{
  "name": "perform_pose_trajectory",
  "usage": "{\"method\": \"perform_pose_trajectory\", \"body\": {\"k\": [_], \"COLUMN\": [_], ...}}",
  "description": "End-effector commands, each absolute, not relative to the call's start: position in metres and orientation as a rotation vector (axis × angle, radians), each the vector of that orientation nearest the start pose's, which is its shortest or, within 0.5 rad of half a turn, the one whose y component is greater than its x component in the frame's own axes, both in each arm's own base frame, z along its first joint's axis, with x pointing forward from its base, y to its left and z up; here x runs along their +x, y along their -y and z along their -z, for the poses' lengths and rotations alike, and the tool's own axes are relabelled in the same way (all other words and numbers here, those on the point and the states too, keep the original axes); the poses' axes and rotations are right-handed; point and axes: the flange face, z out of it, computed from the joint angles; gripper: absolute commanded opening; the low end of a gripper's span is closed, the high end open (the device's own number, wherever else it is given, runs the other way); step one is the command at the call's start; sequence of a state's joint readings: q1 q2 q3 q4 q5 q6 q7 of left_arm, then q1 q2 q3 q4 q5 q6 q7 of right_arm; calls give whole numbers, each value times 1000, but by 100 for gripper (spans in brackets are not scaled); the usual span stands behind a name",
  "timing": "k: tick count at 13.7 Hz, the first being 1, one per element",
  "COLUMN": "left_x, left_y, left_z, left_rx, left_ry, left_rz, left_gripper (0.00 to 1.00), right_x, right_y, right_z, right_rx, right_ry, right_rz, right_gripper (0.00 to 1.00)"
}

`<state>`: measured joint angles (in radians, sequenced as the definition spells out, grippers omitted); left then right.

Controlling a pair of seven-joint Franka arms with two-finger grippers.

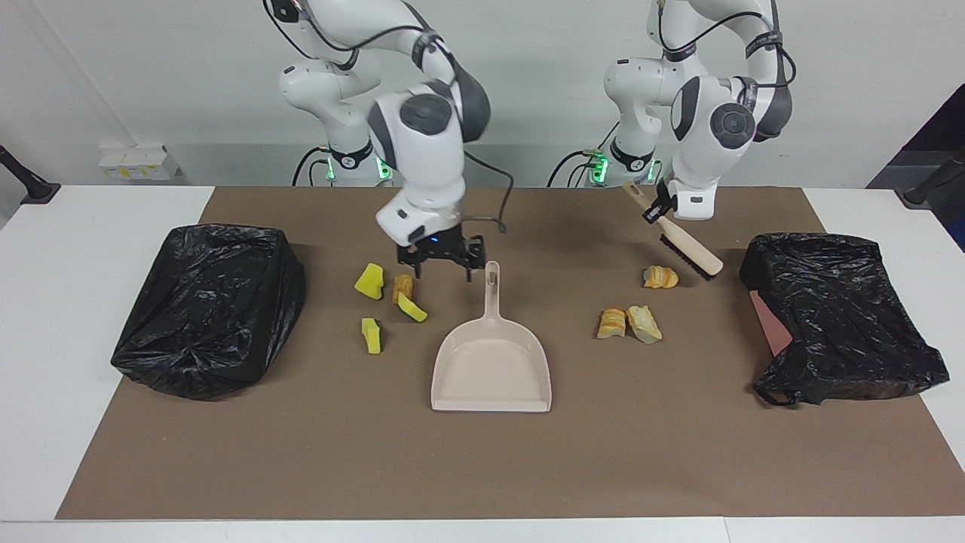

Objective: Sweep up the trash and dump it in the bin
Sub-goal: 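Set the dustpan beside the bread pieces with the right gripper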

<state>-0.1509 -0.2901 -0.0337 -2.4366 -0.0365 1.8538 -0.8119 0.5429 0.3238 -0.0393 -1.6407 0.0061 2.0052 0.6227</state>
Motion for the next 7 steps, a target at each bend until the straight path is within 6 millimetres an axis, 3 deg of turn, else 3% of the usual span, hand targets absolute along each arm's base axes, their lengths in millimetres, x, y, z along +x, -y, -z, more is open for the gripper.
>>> {"method": "perform_pose_trajectory", "body": {"k": [1, 3, 5, 7], "left_x": [395, 400, 411, 413], "left_y": [82, 111, 127, 151], "left_z": [-369, -351, -347, -340], "left_rx": [-2903, -2952, -3058, -3117], "left_ry": [854, 765, 723, 611], "left_rz": [-328, -300, -254, -240], "left_gripper": [0, 0, 0, 0], "right_x": [572, 556, 545, 542], "right_y": [-342, -350, -354, -355], "right_z": [-400, -377, -357, -352], "right_rx": [-3086, -3110, -3115, -3113], "right_ry": [-216, -155, -116, -98], "right_rz": [-2, -53, -59, -53], "right_gripper": [100, 100, 100, 100]}}
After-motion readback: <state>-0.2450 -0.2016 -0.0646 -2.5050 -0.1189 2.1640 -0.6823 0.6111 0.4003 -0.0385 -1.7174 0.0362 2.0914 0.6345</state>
